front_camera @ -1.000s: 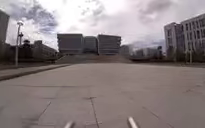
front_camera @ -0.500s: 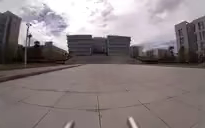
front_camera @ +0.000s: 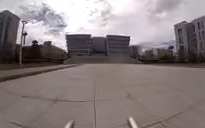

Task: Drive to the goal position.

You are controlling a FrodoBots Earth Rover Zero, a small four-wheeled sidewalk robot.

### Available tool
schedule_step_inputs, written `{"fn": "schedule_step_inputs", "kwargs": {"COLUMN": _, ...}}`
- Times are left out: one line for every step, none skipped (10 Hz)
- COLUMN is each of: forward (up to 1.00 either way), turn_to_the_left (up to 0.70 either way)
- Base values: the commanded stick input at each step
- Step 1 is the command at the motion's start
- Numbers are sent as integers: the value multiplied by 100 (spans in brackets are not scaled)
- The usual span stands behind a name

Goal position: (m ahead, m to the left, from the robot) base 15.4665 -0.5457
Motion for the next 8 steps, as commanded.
{"fn": "schedule_step_inputs", "kwargs": {"forward": 100, "turn_to_the_left": 1}}
{"fn": "schedule_step_inputs", "kwargs": {"forward": 100, "turn_to_the_left": 1}}
{"fn": "schedule_step_inputs", "kwargs": {"forward": 100, "turn_to_the_left": 1}}
{"fn": "schedule_step_inputs", "kwargs": {"forward": 100, "turn_to_the_left": 1}}
{"fn": "schedule_step_inputs", "kwargs": {"forward": 100, "turn_to_the_left": 1}}
{"fn": "schedule_step_inputs", "kwargs": {"forward": 100, "turn_to_the_left": 1}}
{"fn": "schedule_step_inputs", "kwargs": {"forward": 100, "turn_to_the_left": 1}}
{"fn": "schedule_step_inputs", "kwargs": {"forward": 100, "turn_to_the_left": 1}}
